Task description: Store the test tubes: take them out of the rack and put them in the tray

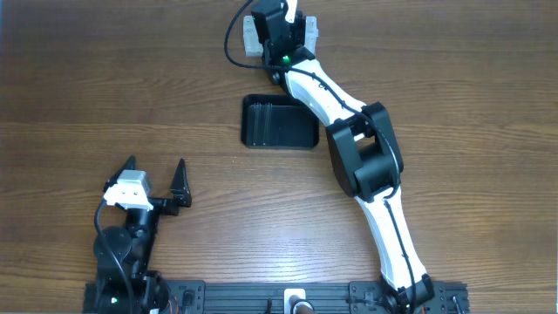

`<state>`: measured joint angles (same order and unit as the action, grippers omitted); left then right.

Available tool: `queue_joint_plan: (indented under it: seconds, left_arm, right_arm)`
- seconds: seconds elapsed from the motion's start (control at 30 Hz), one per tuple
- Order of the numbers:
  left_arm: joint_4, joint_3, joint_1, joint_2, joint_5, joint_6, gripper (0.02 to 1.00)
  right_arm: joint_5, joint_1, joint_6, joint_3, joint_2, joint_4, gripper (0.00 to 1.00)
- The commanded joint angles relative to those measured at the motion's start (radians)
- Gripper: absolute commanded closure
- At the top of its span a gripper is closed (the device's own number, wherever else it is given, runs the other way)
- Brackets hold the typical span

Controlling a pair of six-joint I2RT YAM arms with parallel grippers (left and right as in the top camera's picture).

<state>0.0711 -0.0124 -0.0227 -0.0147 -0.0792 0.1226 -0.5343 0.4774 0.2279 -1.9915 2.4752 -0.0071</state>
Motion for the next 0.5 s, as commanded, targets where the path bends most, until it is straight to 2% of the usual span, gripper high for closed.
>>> queue_joint_plan:
  seconds: [0.03, 0.5]
  left_arm:
    - [0.000, 0.006, 0.007, 0.010, -0.010, -0.014, 0.018]
    - [0.001, 0.006, 0.007, 0.010, -0.010, -0.014, 0.020]
  right_arm:
    - [-0.015, 0.003, -0.019, -0.021, -0.039, -0.012, 0.906]
    - [-0.069, 0.042, -0.096, -0.021, -0.323, -0.031, 0.890]
